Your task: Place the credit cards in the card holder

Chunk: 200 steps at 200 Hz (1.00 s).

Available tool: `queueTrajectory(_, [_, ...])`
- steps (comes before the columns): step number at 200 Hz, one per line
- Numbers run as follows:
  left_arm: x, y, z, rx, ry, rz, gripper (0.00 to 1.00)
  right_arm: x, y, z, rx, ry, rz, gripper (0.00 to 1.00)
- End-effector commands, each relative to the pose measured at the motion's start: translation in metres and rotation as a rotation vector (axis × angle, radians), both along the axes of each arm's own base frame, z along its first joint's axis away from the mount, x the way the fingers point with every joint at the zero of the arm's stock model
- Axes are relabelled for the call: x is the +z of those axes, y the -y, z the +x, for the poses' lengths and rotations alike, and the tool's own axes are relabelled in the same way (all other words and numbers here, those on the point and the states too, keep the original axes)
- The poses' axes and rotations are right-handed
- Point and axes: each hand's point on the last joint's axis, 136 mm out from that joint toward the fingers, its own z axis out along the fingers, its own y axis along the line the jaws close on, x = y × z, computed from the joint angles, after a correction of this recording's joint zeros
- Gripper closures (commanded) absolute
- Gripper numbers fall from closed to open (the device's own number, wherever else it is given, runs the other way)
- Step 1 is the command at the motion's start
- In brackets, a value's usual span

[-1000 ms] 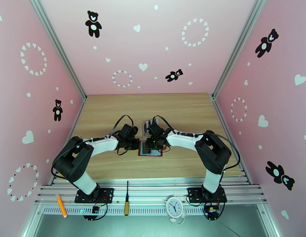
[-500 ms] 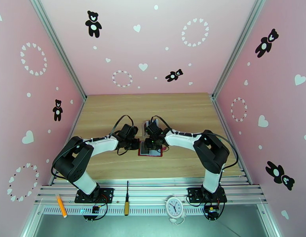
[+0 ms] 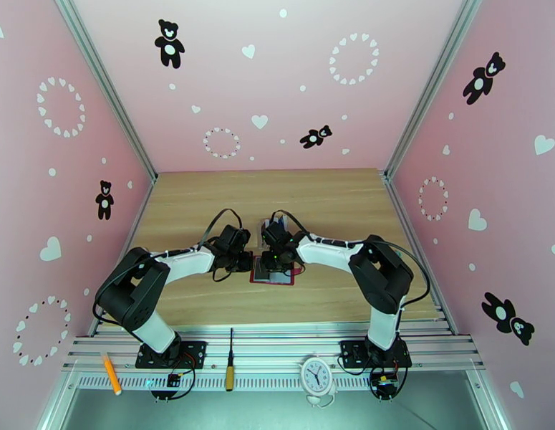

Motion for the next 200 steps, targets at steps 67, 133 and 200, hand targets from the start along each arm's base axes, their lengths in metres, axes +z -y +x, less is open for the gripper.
queueTrajectory(67, [0.008, -0.004, 0.002, 0.017, 0.023, 0.021, 1.00, 0.014, 0.006, 0.006, 0.011, 0.040, -0.046, 0.65])
queueTrajectory(133, [0.026, 0.002, -0.001, -0.007, 0.060, -0.037, 0.85, 0.023, 0.027, 0.012, -0.024, 0.065, -0.060, 0.65])
queueTrajectory(200, [0.021, 0.000, -0.015, -0.016, 0.036, -0.056, 0.72, 0.018, 0.048, 0.021, -0.074, 0.051, -0.034, 0.65])
